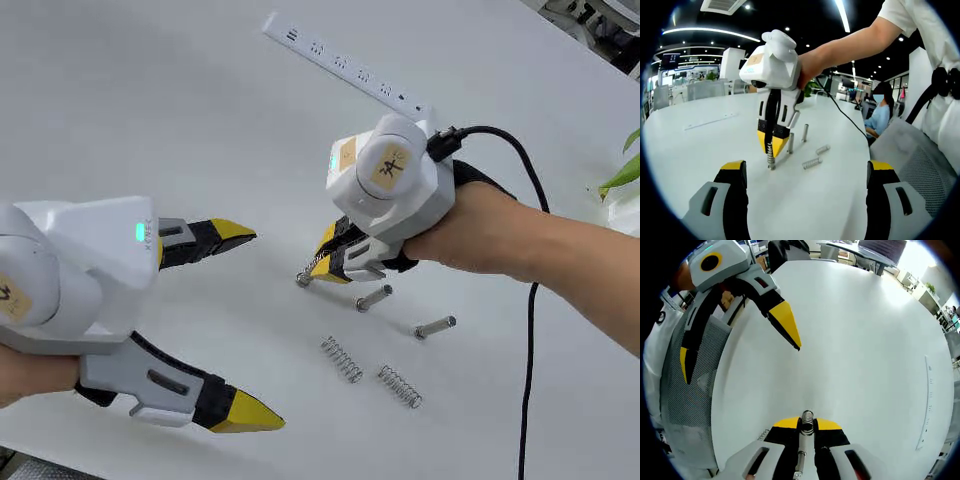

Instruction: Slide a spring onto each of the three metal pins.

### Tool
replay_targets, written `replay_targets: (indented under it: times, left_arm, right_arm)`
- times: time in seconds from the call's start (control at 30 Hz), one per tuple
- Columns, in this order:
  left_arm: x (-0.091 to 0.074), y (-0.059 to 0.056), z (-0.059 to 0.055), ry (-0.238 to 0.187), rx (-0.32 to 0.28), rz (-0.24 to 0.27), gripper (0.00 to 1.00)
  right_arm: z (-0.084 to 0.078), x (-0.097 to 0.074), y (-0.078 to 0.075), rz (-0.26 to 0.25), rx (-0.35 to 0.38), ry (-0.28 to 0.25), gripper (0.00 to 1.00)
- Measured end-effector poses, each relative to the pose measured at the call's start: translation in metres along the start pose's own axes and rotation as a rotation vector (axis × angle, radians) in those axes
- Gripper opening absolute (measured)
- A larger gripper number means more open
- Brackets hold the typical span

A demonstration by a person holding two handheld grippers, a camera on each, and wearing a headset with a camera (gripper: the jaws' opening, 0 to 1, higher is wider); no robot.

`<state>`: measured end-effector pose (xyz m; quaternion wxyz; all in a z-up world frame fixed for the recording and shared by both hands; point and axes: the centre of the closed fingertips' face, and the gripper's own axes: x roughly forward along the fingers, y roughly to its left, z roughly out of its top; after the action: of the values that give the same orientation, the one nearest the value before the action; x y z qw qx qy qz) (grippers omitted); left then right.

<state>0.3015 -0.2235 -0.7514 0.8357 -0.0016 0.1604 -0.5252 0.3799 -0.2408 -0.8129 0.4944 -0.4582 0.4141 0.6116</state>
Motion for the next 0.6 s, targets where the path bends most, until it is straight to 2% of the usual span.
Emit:
replay_targets:
  times: [0.6]
  left_arm:
    - [0.0, 0.0, 0.0, 0.0, -0.002, 0.001, 0.99]
  right_arm:
    - [-0.002, 0.013, 0.0, 0.002, -0.021, 0.013, 0.07]
